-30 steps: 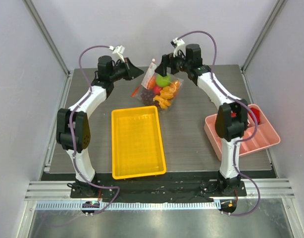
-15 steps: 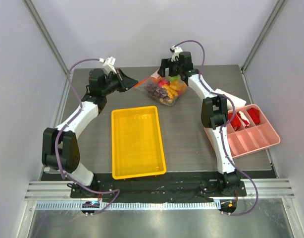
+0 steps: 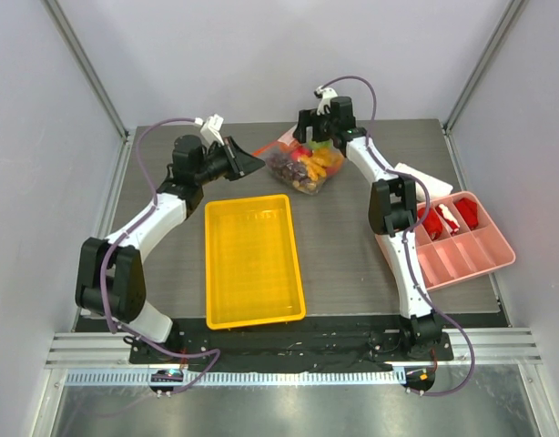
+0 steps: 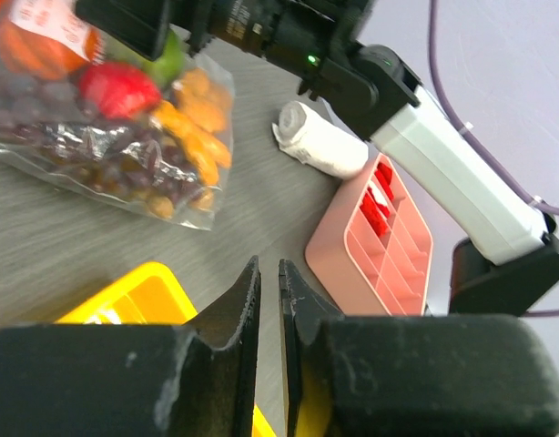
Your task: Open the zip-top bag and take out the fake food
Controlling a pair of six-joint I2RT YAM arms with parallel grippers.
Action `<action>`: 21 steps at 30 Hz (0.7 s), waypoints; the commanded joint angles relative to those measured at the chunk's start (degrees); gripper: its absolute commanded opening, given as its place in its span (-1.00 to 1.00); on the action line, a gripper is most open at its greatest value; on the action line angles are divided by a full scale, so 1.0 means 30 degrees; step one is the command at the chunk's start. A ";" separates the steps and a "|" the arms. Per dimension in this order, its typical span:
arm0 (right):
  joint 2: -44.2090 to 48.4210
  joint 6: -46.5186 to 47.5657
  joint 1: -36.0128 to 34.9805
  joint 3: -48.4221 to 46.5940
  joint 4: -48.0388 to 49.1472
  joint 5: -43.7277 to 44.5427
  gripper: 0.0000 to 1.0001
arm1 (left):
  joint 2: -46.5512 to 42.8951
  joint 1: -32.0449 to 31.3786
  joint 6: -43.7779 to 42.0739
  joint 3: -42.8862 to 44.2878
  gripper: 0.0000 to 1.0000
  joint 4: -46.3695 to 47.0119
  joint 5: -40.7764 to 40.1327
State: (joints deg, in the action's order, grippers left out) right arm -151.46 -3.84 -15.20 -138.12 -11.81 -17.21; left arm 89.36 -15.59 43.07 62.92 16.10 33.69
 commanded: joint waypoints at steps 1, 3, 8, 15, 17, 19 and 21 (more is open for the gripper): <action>-0.0053 -0.0068 0.0204 -0.0046 -0.2300 0.0086 0.99 | -0.1164 -0.0602 -0.0817 0.0707 -0.72 -0.1957 0.0400; 0.1084 -0.0215 0.0175 0.2052 -0.1954 -0.0500 1.00 | -0.1397 -0.0778 -0.0938 0.0563 -0.72 -0.2348 0.0255; 0.2116 0.0427 0.0175 0.3796 -0.2621 -0.0369 0.99 | -0.1400 -0.1071 -0.0383 -0.0288 -0.72 -0.1821 0.0164; 0.2351 0.2157 0.0204 0.4497 -0.5438 0.0526 0.99 | -0.0082 -0.1130 -0.1026 0.1320 -0.67 -0.2992 0.0868; 0.2031 0.1460 0.0378 0.4180 -0.5350 0.0289 0.99 | 0.0676 -0.1130 -0.1027 0.1731 -0.67 -0.2935 0.1102; 0.1562 0.0322 0.0642 0.3564 -0.4912 -0.0937 0.99 | 0.1264 -0.1101 -0.1143 0.2492 -0.65 -0.3109 0.0900; 0.0684 -0.1231 0.1024 0.2310 -0.4734 -0.2894 0.98 | 0.2460 -0.1101 -0.1609 0.3949 -0.63 -0.4214 0.0839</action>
State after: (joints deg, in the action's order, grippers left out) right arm -144.68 -2.39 -13.34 -127.92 -18.68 -18.87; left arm 92.25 -18.79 41.01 67.75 7.42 35.18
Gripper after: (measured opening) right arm 0.996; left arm 0.180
